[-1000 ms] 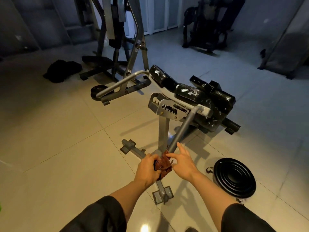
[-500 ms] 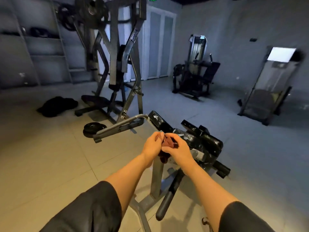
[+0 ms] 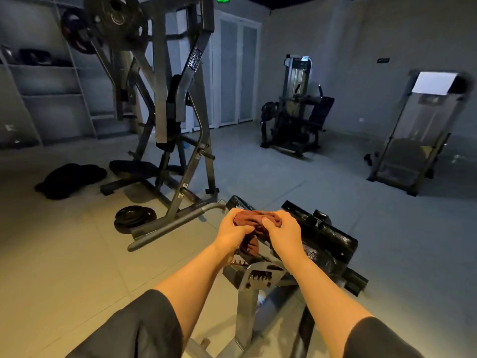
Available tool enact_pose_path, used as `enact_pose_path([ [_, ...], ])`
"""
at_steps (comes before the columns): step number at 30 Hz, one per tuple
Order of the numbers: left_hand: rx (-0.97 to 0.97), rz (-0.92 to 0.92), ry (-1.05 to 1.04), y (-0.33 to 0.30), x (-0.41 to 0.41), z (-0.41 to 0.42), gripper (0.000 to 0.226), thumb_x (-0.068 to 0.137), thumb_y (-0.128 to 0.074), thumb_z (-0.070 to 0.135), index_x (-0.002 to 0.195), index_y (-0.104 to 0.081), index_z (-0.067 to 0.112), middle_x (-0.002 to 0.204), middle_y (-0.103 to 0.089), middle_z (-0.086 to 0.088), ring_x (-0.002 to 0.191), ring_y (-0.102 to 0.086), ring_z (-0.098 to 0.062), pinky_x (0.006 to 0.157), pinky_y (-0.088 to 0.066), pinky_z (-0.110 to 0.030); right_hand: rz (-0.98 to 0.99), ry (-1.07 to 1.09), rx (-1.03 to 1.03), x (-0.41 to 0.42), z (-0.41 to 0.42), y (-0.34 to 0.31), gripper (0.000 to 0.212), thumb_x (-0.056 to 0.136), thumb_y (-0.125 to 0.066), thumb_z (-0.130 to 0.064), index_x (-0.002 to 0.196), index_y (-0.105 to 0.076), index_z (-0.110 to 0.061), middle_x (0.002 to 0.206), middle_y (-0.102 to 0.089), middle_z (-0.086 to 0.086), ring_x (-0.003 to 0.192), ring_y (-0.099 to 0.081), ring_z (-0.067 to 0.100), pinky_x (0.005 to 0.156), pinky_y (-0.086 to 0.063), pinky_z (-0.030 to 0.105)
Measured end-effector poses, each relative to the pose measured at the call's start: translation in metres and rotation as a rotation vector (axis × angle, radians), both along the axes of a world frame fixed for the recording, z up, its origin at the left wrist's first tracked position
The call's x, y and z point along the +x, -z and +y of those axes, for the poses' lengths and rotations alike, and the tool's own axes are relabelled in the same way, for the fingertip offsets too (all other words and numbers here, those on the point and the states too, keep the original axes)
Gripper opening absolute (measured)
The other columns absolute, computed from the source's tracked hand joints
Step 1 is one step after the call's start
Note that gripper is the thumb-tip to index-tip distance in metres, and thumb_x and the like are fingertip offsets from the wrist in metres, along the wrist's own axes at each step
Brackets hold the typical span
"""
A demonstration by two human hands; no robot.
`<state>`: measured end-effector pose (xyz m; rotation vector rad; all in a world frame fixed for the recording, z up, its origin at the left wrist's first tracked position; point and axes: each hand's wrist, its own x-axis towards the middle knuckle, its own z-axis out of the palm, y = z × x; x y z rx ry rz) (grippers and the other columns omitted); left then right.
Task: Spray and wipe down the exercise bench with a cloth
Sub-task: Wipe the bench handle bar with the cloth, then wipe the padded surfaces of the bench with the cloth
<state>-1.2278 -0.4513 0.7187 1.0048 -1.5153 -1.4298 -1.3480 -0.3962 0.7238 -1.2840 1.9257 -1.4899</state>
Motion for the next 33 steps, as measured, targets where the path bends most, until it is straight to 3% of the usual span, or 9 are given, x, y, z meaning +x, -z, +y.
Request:
enact_pose_path([
  [5,0.050,0.098,0.063,0.011,0.021,-0.074,0.046,0.076,-0.043,-0.022,0.111,-0.054,0.005,0.102,-0.061,-0.021,0.090,-0.063,-0.030,0.064,-0.057,-0.033,-0.009,-0.048,0.056,0.026,-0.056,0.015,0.031,0.072,-0.065,0.010,0.085,-0.054,-0.016,0.095,-0.065,0.006,0.087,-0.066,0.023,0.070,-0.056,0.030],
  [9,0.249,0.133,0.234,0.025,0.046,-0.132,0.039,0.072,-0.049,-0.011,0.111,-0.048,-0.006,0.094,-0.058,-0.023,0.079,-0.062,-0.027,0.054,-0.050,-0.030,0.022,-0.090,0.105,0.065,-0.104,0.033,0.058,0.067,-0.085,-0.019,0.113,-0.055,-0.039,0.110,-0.057,-0.003,0.095,-0.064,0.015,0.077,-0.053,0.024],
  [13,0.308,0.050,0.460,0.039,0.073,-0.169,0.026,0.073,-0.041,-0.010,0.088,-0.062,-0.006,0.080,-0.065,-0.016,0.073,-0.064,-0.022,0.061,-0.051,-0.027,0.036,0.050,0.191,0.104,-0.135,0.055,0.051,0.062,-0.088,-0.032,0.099,-0.053,-0.031,0.106,-0.057,0.007,0.090,-0.061,0.015,0.070,-0.052,0.023],
  [16,0.381,0.025,0.446,0.050,0.082,-0.187,0.028,0.079,-0.045,-0.015,0.095,-0.058,0.004,0.085,-0.067,-0.014,0.076,-0.066,-0.020,0.069,-0.055,-0.030,0.056,0.138,0.244,0.114,-0.147,0.056,0.034,0.074,-0.077,-0.003,0.092,-0.050,-0.015,0.104,-0.047,0.011,0.085,-0.051,0.014,0.063,-0.045,0.011],
  [19,0.203,-0.085,0.425,0.060,0.073,-0.208,0.028,0.075,-0.062,-0.014,0.091,-0.060,0.010,0.092,-0.064,-0.010,0.078,-0.061,-0.016,0.067,-0.053,-0.028,0.139,0.212,0.301,0.107,-0.161,0.057,0.030,0.077,-0.068,0.003,0.088,-0.046,-0.015,0.097,-0.041,0.001,0.082,-0.046,0.013,0.064,-0.038,0.011],
  [22,0.077,-0.154,0.367,0.062,0.061,-0.228,0.024,0.075,-0.071,-0.004,0.086,-0.061,0.015,0.093,-0.064,-0.007,0.085,-0.061,-0.018,0.081,-0.052,-0.034,0.182,0.306,0.334,0.097,-0.179,0.058,0.031,0.081,-0.070,-0.013,0.082,-0.041,-0.023,0.093,-0.041,-0.003,0.074,-0.045,0.007,0.057,-0.031,0.018],
  [25,-0.012,-0.268,0.353,0.069,0.056,-0.257,0.024,0.079,-0.068,-0.002,0.086,-0.063,0.020,0.092,-0.065,-0.003,0.084,-0.060,-0.017,0.077,-0.048,-0.024,0.288,0.377,0.339,0.081,-0.194,0.064,0.026,0.086,-0.069,-0.020,0.086,-0.043,-0.021,0.093,-0.043,-0.004,0.072,-0.045,0.005,0.058,-0.030,0.017],
  [30,-0.221,-0.461,0.333,0.074,0.056,-0.301,0.018,0.086,-0.064,-0.001,0.091,-0.062,0.016,0.093,-0.060,0.000,0.089,-0.056,-0.015,0.080,-0.046,-0.023,0.430,0.360,0.324,0.063,-0.228,0.070,0.031,0.083,-0.057,0.004,0.096,-0.039,-0.018,0.097,-0.048,0.000,0.083,-0.055,0.021,0.064,-0.047,0.036],
  [33,-0.344,-0.584,0.354,0.086,0.047,-0.320,0.019,0.086,-0.063,0.000,0.101,-0.064,0.012,0.101,-0.060,0.000,0.096,-0.058,-0.018,0.086,-0.047,-0.027,0.636,0.318,0.347,0.058,-0.252,0.075,0.034,0.079,-0.059,0.008,0.101,-0.043,-0.012,0.098,-0.050,0.008,0.086,-0.052,0.026,0.059,-0.039,0.035],
])
